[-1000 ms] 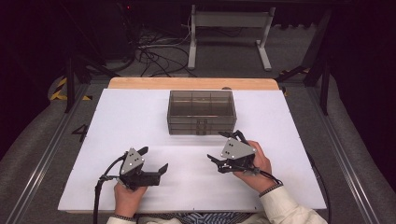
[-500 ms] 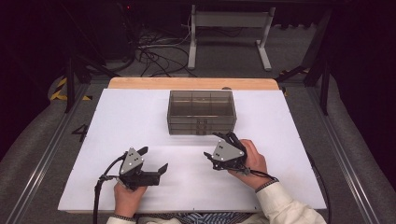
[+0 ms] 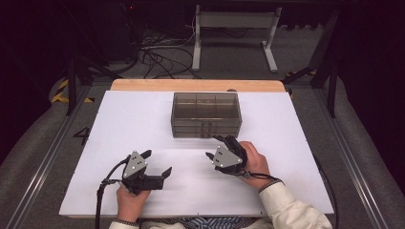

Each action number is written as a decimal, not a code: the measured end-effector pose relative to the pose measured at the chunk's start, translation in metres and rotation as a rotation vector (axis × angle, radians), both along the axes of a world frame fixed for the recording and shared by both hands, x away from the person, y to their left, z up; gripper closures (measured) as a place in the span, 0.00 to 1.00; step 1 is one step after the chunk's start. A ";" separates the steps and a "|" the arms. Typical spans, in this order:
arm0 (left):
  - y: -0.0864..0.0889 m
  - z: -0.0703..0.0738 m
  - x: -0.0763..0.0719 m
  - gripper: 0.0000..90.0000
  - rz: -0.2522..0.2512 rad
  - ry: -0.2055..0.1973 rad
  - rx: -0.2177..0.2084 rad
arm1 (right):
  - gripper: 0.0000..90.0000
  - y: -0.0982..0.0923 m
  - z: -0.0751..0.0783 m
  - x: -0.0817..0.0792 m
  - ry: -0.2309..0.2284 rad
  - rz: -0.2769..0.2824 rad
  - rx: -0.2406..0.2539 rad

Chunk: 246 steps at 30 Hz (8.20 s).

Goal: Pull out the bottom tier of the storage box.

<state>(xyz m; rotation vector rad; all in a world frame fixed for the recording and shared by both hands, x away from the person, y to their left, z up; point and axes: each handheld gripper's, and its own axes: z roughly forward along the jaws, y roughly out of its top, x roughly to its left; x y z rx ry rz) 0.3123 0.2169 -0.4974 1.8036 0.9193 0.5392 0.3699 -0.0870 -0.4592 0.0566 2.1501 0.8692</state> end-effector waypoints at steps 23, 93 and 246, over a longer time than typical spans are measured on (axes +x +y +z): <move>0.000 0.000 -0.001 0.05 -0.002 0.000 -0.006 | 0.58 0.017 -0.023 0.012 -0.091 -0.085 -0.098; -0.001 0.000 -0.001 0.05 -0.004 -0.003 0.006 | 0.84 0.046 -0.076 0.032 -0.398 -0.237 -0.391; 0.000 0.000 0.000 0.06 -0.003 -0.003 0.011 | 0.77 -0.006 0.012 0.072 0.562 -0.059 -0.158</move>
